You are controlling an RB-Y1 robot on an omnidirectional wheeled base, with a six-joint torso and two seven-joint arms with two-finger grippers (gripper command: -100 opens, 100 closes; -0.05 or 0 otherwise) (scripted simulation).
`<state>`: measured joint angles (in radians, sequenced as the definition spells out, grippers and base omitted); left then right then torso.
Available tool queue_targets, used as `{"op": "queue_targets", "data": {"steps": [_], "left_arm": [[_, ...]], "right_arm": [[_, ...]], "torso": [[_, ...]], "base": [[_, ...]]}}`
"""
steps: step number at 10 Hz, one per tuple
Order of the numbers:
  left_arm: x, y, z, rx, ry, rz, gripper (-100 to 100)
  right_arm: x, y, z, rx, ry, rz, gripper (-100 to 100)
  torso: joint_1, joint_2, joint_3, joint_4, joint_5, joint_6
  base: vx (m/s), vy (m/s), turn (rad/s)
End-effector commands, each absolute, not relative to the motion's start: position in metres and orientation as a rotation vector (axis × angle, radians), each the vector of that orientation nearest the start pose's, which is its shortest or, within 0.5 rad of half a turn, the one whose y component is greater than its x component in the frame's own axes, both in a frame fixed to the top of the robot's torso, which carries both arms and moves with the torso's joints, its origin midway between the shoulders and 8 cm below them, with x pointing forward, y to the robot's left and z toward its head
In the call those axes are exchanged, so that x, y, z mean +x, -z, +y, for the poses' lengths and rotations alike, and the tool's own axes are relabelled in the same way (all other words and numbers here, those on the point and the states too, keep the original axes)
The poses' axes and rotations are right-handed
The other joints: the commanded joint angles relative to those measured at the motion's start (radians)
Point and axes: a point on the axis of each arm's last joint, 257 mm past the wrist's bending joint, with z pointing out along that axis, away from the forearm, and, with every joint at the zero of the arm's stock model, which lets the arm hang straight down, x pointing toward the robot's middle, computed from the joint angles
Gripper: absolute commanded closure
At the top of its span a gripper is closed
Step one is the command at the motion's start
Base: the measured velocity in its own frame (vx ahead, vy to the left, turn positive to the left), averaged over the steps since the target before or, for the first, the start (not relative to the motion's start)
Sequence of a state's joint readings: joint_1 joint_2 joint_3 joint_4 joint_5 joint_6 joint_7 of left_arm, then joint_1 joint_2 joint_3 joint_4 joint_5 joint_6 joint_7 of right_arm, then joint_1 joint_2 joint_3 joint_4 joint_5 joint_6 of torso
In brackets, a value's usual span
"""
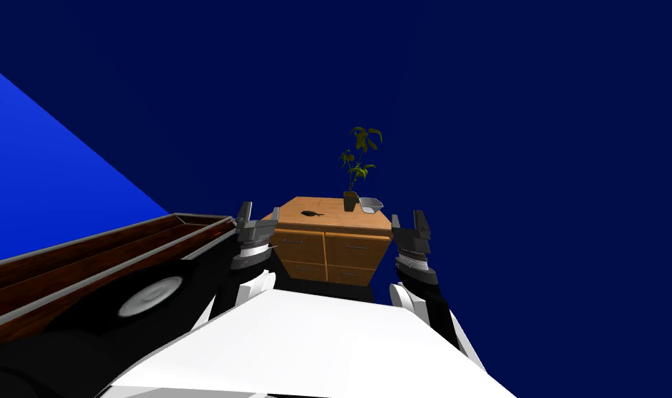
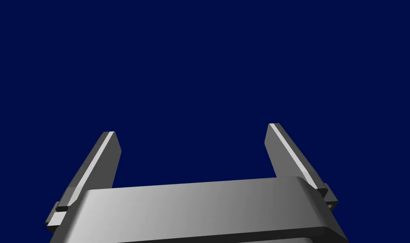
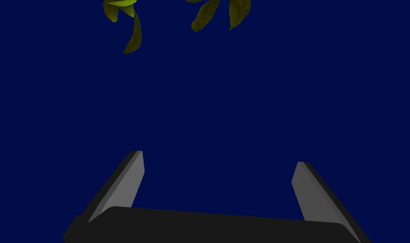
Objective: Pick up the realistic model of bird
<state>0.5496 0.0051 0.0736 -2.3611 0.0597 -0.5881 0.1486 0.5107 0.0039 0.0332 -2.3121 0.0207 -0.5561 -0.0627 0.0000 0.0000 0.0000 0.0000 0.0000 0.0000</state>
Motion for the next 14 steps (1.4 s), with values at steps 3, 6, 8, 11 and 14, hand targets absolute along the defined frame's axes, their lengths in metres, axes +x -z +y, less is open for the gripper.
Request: {"op": "queue_targets", "data": {"steps": [3, 6, 8, 11, 14], "left_arm": [[0.323, -0.058, 0.298, -0.613, 1.420, 0.557, -100], [0.344, -0.053, 0.296, -0.630, 1.413, 0.622, -100], [0.357, -0.049, 0.296, -0.647, 1.404, 0.658, -100], [0.373, -0.041, 0.298, -0.680, 1.388, 0.702, -100], [0.401, -0.035, 0.301, -0.708, 1.365, 0.761, -100]], "right_arm": [[0.328, -0.045, -0.264, 0.610, -1.396, 0.551, 0], [0.328, -0.045, -0.264, 0.610, -1.396, 0.551, 0], [0.328, -0.045, -0.264, 0.610, -1.396, 0.551, 0], [0.328, -0.045, -0.264, 0.610, -1.396, 0.551, 0], [0.328, -0.045, -0.264, 0.610, -1.396, 0.551, 0]], "torso": [[0.001, 0.002, 0.001, 0.000, 0.000, 0.000], [0.001, 0.003, 0.002, 0.001, 0.000, 0.000], [0.001, 0.002, 0.001, 0.001, 0.000, 0.000], [0.001, 0.002, 0.001, 0.000, 0.000, 0.000], [0.001, 0.002, 0.001, 0.000, 0.000, 0.000]], "base": [[-0.040, 0.004, -0.074], [-0.052, 0.007, -0.072], [-0.034, 0.005, -0.066], [-0.034, 0.006, -0.077], [-0.038, 0.005, -0.094]]}}
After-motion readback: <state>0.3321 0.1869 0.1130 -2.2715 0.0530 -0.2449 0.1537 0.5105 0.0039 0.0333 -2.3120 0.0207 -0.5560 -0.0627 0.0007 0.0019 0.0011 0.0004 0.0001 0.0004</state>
